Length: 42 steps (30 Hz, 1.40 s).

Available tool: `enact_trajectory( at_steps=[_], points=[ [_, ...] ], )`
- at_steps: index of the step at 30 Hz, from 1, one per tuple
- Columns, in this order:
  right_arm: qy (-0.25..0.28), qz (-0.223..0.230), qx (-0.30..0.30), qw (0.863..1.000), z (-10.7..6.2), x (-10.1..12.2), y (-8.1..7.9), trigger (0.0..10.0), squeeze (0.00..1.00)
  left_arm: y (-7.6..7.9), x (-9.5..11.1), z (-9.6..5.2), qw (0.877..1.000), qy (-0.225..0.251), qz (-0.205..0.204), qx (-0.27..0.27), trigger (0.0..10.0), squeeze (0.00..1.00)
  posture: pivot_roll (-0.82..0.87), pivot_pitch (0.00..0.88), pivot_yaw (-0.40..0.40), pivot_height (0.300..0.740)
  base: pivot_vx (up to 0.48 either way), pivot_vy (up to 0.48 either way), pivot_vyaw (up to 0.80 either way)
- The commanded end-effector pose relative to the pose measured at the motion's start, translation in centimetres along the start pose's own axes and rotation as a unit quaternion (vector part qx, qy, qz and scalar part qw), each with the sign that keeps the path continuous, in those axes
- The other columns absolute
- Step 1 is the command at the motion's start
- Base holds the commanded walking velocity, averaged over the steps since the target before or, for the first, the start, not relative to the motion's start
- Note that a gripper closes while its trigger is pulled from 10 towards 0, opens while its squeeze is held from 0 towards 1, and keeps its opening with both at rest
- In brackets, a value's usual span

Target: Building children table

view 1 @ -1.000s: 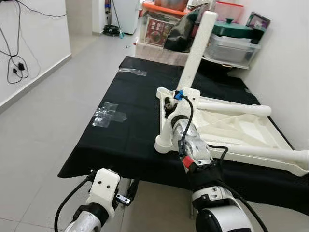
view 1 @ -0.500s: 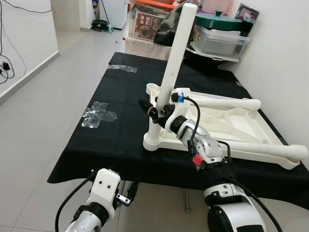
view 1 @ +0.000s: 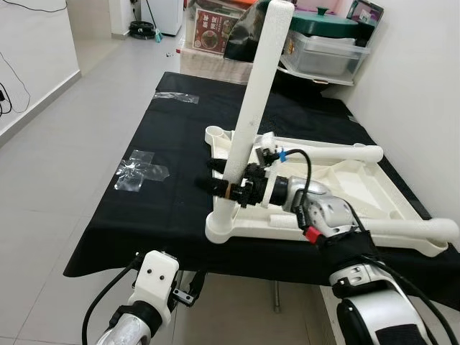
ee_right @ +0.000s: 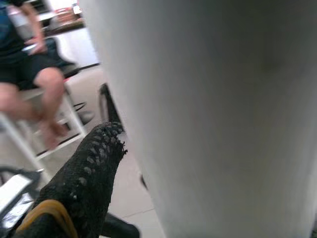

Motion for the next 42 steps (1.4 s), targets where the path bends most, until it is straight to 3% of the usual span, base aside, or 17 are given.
enact_trajectory(
  at_steps=[1, 2, 10, 15, 18, 19, 22, 27, 28, 30, 31, 32, 33, 37, 38, 40, 42],
  points=[
    [-0.026, -0.013, 0.034, 0.999, 0.7, -0.3, -0.7, 8.4, 0.0, 0.2, 0.0, -0.1, 1.0, 0.0, -0.001, -0.004, 10.0, 0.0, 0.15, 0.023, -0.174, 0.74, 0.0, 0.0, 0.0],
    [-0.035, -0.014, 0.03, 0.999, 0.7, -0.6, -0.6, 0.0, 0.0, 0.2, 0.0, -0.1, 1.0, 0.0, -0.001, -0.004, 10.0, 0.0, 0.14, 0.023, -0.173, 0.74, 0.0, 0.0, 0.0],
    [-0.008, -0.037, -0.1, 0.994, 1.1, -0.4, 2.3, 0.0, 0.0, 0.2, 0.0, -0.1, 1.0, 0.0, -0.001, -0.004, 10.0, 0.0, 0.14, 0.022, -0.171, 0.74, 0.0, 0.0, 0.0],
    [0.08, -0.029, -0.287, 0.954, 0.2, 1.1, 5.3, 0.0, 0.0, 0.2, 0.0, 0.0, 1.0, 0.0, -0.001, -0.005, 10.0, 0.0, 0.14, 0.021, -0.17, 0.74, 0.0, 0.0, 0.0],
    [0.147, -0.009, -0.496, 0.856, -3.3, 1.0, 7.7, 0.0, 0.0, 0.2, 0.0, 0.0, 1.0, 0.0, -0.001, -0.006, 10.0, 0.0, 0.13, 0.019, -0.169, 0.74, 0.0, 0.0, 0.0],
    [0.147, -0.009, -0.496, 0.856, -3.3, 1.0, 7.7, 0.0, 0.0, 0.2, 0.0, 0.0, 1.0, 0.0, -0.001, -0.006, 10.0, 0.0, 0.13, 0.019, -0.169, 0.74, 0.0, 0.0, 0.0],
    [0.187, 0.009, -0.619, 0.763, -6.6, -0.3, 7.9, 0.0, 0.0, 0.2, 0.0, 0.0, 1.0, 0.0, 0.0, -0.006, 10.0, 0.0, 0.14, 0.017, -0.171, 0.74, 0.0, 0.0, 0.0],
    [0.199, 0.05, -0.657, 0.726, -6.4, -1.4, 7.4, 0.0, 0.0, 0.2, 0.0, 0.0, 1.0, 0.0, 0.0, -0.006, 10.0, 0.0, 0.14, 0.017, -0.17, 0.74, 0.0, 0.0, 0.0],
    [0.198, 0.058, -0.652, 0.73, -5.7, -1.5, 7.2, 3.1, 0.0, 0.2, 0.0, 0.0, 1.0, 0.0, -0.001, -0.006, 10.0, 0.0, 0.14, 0.015, -0.174, 0.74, 0.0, 0.0, 0.0],
    [0.197, 0.061, -0.646, 0.735, -5.2, -1.5, 7.1, 3.1, 0.0, 0.3, 0.0, 0.0, 1.0, 0.0, -0.001, -0.006, 10.0, 0.0, 0.14, 0.015, -0.174, 0.74, 0.0, 0.0, 0.0],
    [0.202, 0.076, -0.625, 0.75, -4.1, -1.5, 7.0, 10.0, 0.0, 0.3, 0.0, 0.0, 1.0, 0.0, -0.001, -0.006, 10.0, 0.0, 0.14, 0.012, -0.175, 0.74, 0.0, 0.0, 0.0],
    [0.202, 0.076, -0.625, 0.75, -4.1, -1.5, 7.0, 10.0, 0.0, 0.3, 0.0, 0.0, 1.0, 0.0, -0.001, -0.006, 10.0, 0.0, 0.14, 0.012, -0.175, 0.74, 0.0, 0.0, 0.0],
    [0.219, 0.077, -0.564, 0.792, -1.9, -0.6, 6.3, 10.0, 1.0, 0.3, 0.0, 0.0, 1.0, 0.0, -0.001, -0.006, 10.0, 0.0, 0.14, 0.006, -0.177, 0.74, 0.0, 0.0, 0.0],
    [0.228, 0.058, -0.543, 0.806, -1.3, 0.2, 5.9, 10.0, 1.0, 0.4, -0.1, 0.0, 1.0, 0.0, -0.001, -0.007, 10.0, 0.0, 0.14, 0.0, -0.176, 0.74, 0.0, 0.0, 0.0],
    [0.231, 0.071, -0.499, 0.832, -0.4, 0.5, 5.7, 10.0, 0.0, 0.4, -0.1, 0.0, 1.0, 0.0, -0.001, -0.007, 10.0, 0.0, 0.14, 0.0, -0.177, 0.74, 0.0, 0.0, 0.0],
    [0.233, 0.074, -0.469, 0.848, 0.0, 0.7, 5.4, 10.0, 0.0, 0.4, -0.1, 0.0, 1.0, 0.0, -0.001, -0.008, 10.0, 0.0, 0.14, 0.0, -0.177, 0.74, 0.0, 0.0, 0.0],
    [0.214, 0.062, -0.378, 0.899, 0.9, 1.1, 4.4, 10.0, 0.0, 0.5, -0.1, 0.0, 1.0, 0.0, -0.002, -0.009, 10.0, 0.0, 0.13, 0.0, -0.174, 0.74, 0.0, 0.0, 0.0]
  ],
)
Point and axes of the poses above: a point about 5 cm out from each wrist's last joint towards the gripper, its own z axis pointing out of the wrist towards the gripper, its own x axis along the axis of the wrist's last joint, y = z × x, the point moved 4 cm from there along z, pointing out of the wrist towards the gripper, and after that the axes turned 11 degrees about z, right-handed, at the moved point
